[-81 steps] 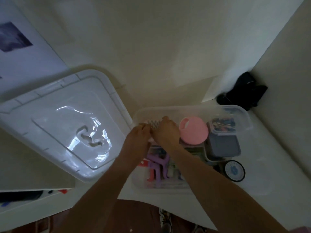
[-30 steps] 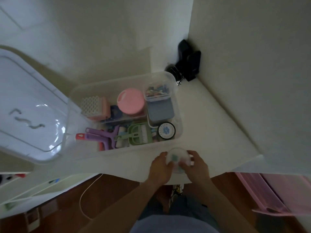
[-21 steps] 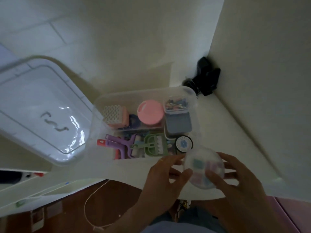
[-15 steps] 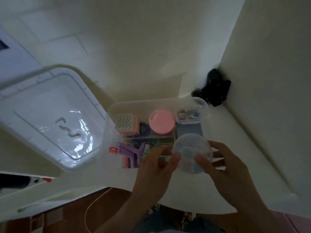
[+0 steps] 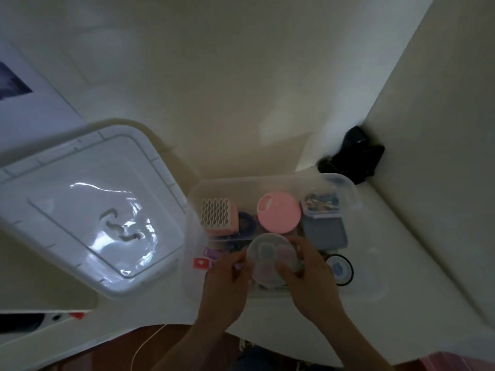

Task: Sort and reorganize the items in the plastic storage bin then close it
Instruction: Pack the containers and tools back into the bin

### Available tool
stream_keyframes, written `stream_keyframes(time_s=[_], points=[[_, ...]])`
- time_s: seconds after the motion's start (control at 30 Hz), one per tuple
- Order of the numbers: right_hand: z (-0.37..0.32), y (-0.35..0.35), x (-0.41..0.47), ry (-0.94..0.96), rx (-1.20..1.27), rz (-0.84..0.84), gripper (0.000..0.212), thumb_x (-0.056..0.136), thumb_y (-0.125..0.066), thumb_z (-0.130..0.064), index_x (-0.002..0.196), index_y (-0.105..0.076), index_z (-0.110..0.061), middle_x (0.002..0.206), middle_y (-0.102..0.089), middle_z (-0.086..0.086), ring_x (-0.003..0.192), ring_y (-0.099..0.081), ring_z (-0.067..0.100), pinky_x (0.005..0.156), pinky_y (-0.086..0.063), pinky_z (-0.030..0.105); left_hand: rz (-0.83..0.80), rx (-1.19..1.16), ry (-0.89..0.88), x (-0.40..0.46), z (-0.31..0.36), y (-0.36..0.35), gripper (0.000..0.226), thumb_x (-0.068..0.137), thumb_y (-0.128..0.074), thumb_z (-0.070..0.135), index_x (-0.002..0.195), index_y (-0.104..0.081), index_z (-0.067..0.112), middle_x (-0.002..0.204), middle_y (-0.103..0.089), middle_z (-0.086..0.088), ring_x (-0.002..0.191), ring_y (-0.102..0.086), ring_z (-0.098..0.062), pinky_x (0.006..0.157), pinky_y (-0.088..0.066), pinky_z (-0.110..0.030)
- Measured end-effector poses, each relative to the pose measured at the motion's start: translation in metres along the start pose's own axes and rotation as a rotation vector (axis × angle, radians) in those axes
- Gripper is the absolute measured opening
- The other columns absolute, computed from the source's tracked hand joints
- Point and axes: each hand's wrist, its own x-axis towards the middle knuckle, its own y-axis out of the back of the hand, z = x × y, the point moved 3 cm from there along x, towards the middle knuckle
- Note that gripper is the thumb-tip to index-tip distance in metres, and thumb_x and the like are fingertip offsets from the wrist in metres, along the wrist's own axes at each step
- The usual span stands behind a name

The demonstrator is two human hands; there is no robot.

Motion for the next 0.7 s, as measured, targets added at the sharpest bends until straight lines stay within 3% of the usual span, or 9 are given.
stream_keyframes(time_s=[0.1,0.17,0.2,0.3,0.4,0.47,0.53,0.63,0.7], points=[[-0.001,-0.005,0.008,-0.014,-0.009,0.013,0.042,0.085,-0.07,-0.024,0.115,-0.047,-0.043,0.103,-0.06,-0.012,0.083,-0.059,0.007,0.063,-0.046,0.02,-0.011,-0.015,0.024,0.008,-0.005,0.0,0.033,0.099,-0.059,0.026,0.086,-0.063,0.057,0.078,-0.073,0.011,0.073,-0.067,-0.005,0.069,-0.057,-0.029],[-0.001,-0.009,0.008,-0.027,-0.003,0.012,0.038,0.087,-0.068,-0.026,0.111,-0.046,-0.045,0.097,-0.059,-0.019,0.081,-0.057,-0.002,0.062,-0.043,0.013,-0.032,-0.021,0.048,0.012,-0.011,-0.001,0.021,0.098,-0.059,0.034,0.086,-0.067,0.049,0.074,-0.072,0.006,0.068,-0.067,-0.007,0.064,-0.054,-0.027],[0.001,-0.01,0.007,-0.036,0.002,0.012,0.036,0.088,-0.067,-0.028,0.11,-0.045,-0.046,0.095,-0.058,-0.022,0.08,-0.057,-0.005,0.06,-0.041,0.01,-0.045,-0.028,0.07,0.015,-0.016,-0.002,0.014,0.097,-0.059,0.04,0.089,-0.069,0.044,0.073,-0.072,0.006,0.066,-0.067,-0.006,0.062,-0.053,-0.026],[0.007,-0.018,0.006,-0.068,0.025,0.026,0.03,0.089,-0.067,-0.037,0.104,-0.045,-0.049,0.089,-0.06,-0.025,0.073,-0.061,-0.005,0.059,-0.044,0.01,-0.048,-0.093,0.151,0.024,-0.03,-0.003,0.018,0.091,-0.063,0.049,0.101,-0.068,0.035,0.079,-0.074,0.009,0.074,-0.07,-0.006,0.07,-0.059,-0.029],[0.013,-0.025,0.007,-0.127,0.05,0.014,0.025,0.089,-0.065,-0.042,0.104,-0.047,-0.051,0.09,-0.066,-0.019,0.071,-0.066,-0.001,0.066,-0.054,0.024,-0.07,-0.219,0.182,0.03,-0.034,-0.007,0.017,0.091,-0.066,0.042,0.104,-0.066,0.031,0.095,-0.074,0.009,0.087,-0.072,-0.008,0.077,-0.061,-0.034],[0.014,-0.016,0.014,-0.182,0.098,0.018,0.018,0.092,-0.062,-0.042,0.107,-0.054,-0.044,0.096,-0.067,-0.016,0.083,-0.067,0.004,0.074,-0.055,0.028,-0.075,-0.258,0.186,0.032,-0.033,-0.009,0.016,0.092,-0.066,0.038,0.106,-0.066,0.029,0.098,-0.074,0.005,0.088,-0.071,-0.009,0.075,-0.061,-0.031],[0.025,0.008,0.031,-0.291,0.113,0.172,0.02,0.092,-0.059,-0.044,0.104,-0.064,-0.029,0.095,-0.07,-0.005,0.089,-0.068,0.017,0.082,-0.054,0.036,-0.075,-0.28,0.204,0.033,-0.031,-0.015,0.016,0.093,-0.066,0.034,0.106,-0.066,0.025,0.097,-0.074,0.001,0.083,-0.07,-0.011,0.071,-0.06,-0.03],[0.049,0.048,0.056,-0.479,0.384,0.385,0.02,0.087,-0.063,-0.036,0.087,-0.068,-0.017,0.085,-0.072,0.008,0.074,-0.073,0.029,0.079,-0.058,0.053,-0.096,-0.302,0.236,0.034,-0.023,-0.034,0.014,0.094,-0.066,0.03,0.106,-0.065,0.023,0.1,-0.071,0.003,0.088,-0.068,-0.011,0.076,-0.058,-0.029],[0.057,0.066,0.064,-0.495,0.369,0.401,0.018,0.085,-0.066,-0.034,0.086,-0.068,-0.016,0.081,-0.072,0.008,0.067,-0.073,0.027,0.076,-0.059,0.054,-0.119,-0.331,0.239,0.038,-0.014,-0.055,0.014,0.093,-0.067,0.033,0.102,-0.065,0.022,0.098,-0.072,0.001,0.09,-0.069,-0.014,0.077,-0.058,-0.03]])
